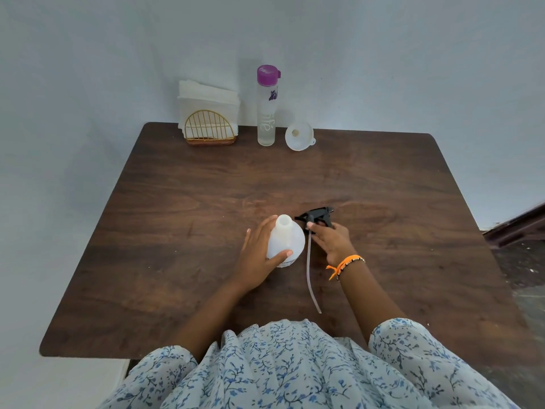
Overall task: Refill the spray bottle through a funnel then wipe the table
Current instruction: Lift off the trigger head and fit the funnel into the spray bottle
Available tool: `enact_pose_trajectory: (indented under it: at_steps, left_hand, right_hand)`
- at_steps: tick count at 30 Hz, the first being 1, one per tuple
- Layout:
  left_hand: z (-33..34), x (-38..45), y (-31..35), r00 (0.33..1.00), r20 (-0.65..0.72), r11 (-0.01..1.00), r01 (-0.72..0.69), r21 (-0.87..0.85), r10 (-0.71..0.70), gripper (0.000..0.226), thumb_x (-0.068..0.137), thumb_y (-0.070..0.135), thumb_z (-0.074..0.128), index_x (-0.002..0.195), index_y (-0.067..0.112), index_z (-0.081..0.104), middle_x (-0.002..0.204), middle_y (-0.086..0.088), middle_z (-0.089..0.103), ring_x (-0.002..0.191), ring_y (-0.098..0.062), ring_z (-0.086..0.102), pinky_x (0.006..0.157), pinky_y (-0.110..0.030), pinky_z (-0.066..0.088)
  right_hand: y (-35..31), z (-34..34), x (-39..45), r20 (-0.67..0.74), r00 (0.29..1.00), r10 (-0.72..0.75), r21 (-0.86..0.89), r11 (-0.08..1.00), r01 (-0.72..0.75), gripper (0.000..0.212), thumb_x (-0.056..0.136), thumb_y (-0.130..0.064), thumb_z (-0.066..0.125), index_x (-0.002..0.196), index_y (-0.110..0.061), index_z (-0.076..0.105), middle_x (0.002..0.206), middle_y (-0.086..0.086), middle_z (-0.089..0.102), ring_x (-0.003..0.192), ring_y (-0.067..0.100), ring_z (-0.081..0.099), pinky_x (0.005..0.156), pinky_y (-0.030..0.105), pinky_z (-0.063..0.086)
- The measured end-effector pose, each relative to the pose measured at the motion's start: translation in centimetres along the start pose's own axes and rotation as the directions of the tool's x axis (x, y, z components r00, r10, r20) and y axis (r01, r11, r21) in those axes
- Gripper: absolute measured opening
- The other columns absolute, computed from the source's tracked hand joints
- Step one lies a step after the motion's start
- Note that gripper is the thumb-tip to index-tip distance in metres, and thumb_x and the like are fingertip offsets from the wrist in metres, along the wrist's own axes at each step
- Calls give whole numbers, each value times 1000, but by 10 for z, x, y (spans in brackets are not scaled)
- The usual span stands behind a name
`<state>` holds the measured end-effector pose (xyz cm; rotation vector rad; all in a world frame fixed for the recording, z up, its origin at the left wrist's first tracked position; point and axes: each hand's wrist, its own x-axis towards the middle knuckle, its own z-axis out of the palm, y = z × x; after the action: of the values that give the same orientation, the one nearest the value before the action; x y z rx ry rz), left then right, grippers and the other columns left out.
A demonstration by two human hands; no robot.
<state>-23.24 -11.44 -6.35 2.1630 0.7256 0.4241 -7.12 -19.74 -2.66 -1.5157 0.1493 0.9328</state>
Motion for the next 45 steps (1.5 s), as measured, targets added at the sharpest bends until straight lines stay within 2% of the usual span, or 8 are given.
enact_pose_trajectory:
  at_steps: [10,14,19,24,29,33,38,45]
  left_hand:
    - [-1,0,1,1000,3,1000,4,-3,-3,67,82,56,56,135,47,15,147,11,30,122,12,19,114,-43,7]
    - [-2,-1,3,1000,11,1000,12,-21,-12,69,81,58,55,138,43,17,147,10,31,125,5,23,115,-48,11]
    - [-4,-1,8,998,20,997,53,-53,-52,73,80,53,59,140,31,24,147,9,32,125,-1,27,114,-55,17]
    - [-9,-1,18,997,-5,993,79,-90,-80,66,80,39,70,129,40,25,135,17,33,119,-2,29,110,-57,26]
    - [-21,0,25,999,3,972,45,-233,-46,67,77,28,71,130,38,31,142,15,32,131,-8,32,111,-40,29]
    - [-35,7,30,990,6,871,124,-476,-138,59,74,15,51,132,27,42,140,16,38,128,7,33,102,-11,26]
    - [-45,41,36,956,-89,787,176,-592,-281,29,95,11,45,119,24,56,125,10,55,118,0,48,92,-8,37]
    - [-50,132,36,914,-48,785,318,-531,-402,25,95,14,49,115,27,56,104,21,56,96,9,52,75,-10,40]
  right_hand:
    - [12,-2,13,-155,981,-116,-224,971,80,62,71,-6,80,120,-8,42,122,17,55,110,31,58,96,44,49]
    - [10,-3,16,-121,979,-161,-361,926,108,52,80,-11,72,125,-5,46,127,16,53,115,30,54,99,44,46]
    - [7,-9,17,-97,985,-143,-381,919,96,38,89,-11,60,125,-2,53,114,12,58,102,21,51,97,37,44]
    - [4,-11,15,-92,985,-146,-384,918,100,36,91,-9,57,125,-2,54,125,14,57,119,27,50,104,40,41]
    - [0,-6,16,-113,964,-242,-473,866,162,34,89,-17,59,122,-9,57,121,8,58,123,27,42,105,36,35]
    - [-16,7,17,-28,948,-317,-486,833,264,28,91,-14,56,118,-11,59,122,10,57,117,23,49,101,38,42]
    - [-48,35,29,91,928,-362,-445,819,363,16,92,-9,52,104,-14,63,112,7,62,98,15,56,75,22,41]
    - [-100,69,83,79,893,-443,-563,719,407,18,90,-3,52,102,-7,64,110,11,63,91,12,52,78,21,39]
